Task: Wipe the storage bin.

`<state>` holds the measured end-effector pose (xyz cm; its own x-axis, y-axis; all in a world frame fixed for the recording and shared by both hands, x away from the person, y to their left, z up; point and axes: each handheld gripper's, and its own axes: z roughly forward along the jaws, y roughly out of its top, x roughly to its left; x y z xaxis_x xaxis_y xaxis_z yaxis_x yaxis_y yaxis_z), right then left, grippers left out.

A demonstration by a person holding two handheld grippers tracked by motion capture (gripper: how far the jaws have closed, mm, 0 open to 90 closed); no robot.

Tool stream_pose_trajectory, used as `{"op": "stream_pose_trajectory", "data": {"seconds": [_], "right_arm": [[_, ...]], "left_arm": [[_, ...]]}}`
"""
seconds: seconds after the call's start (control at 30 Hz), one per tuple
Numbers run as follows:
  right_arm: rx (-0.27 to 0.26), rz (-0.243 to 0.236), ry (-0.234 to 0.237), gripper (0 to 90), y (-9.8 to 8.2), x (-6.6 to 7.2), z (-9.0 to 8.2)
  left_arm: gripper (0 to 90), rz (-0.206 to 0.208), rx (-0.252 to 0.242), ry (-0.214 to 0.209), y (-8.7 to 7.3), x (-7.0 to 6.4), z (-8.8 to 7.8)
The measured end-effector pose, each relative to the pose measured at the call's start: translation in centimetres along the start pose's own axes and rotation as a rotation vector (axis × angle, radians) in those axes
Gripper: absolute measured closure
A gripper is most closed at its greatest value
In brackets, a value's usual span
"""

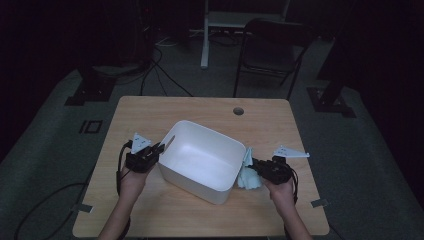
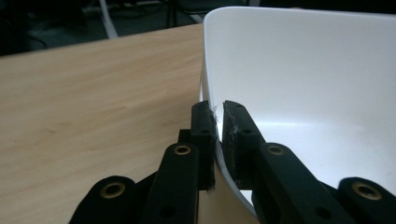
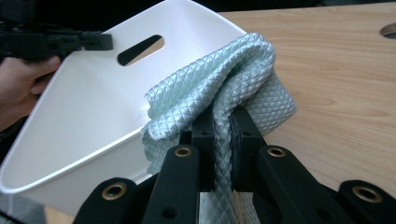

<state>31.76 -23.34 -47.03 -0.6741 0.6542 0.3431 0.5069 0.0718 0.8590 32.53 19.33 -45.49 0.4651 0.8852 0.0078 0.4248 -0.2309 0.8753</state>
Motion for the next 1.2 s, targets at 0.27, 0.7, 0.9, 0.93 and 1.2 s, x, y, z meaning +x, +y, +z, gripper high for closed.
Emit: {"op": "stream_pose_trajectory", "data": {"seconds": [0.27,0.7,0.9,0.93,1.2], "right_arm": [[0.017,0.015,-0.031,83.0,-0.9,-0.6,0.9],[0.052,0.064,-0.078,83.2,-2.4,-1.7,2.3],[0.093,0.095,-0.084,83.4,-3.0,-2.2,3.0],[0.098,0.092,-0.085,83.4,-3.1,-2.2,3.0],[0.14,0.113,-0.089,83.5,-3.9,-2.9,3.8]], "left_arm": [[82.6,0.007,0.013,-0.058,0.2,0.4,0.1],[82.6,0.006,0.008,-0.06,0.1,0.4,0.1],[82.6,0.013,0.007,-0.063,0.1,0.3,0.1],[82.4,0.012,0.008,-0.064,0.1,0.4,0.1],[82.5,0.013,-0.001,-0.057,-0.1,0.2,0.1]]}}
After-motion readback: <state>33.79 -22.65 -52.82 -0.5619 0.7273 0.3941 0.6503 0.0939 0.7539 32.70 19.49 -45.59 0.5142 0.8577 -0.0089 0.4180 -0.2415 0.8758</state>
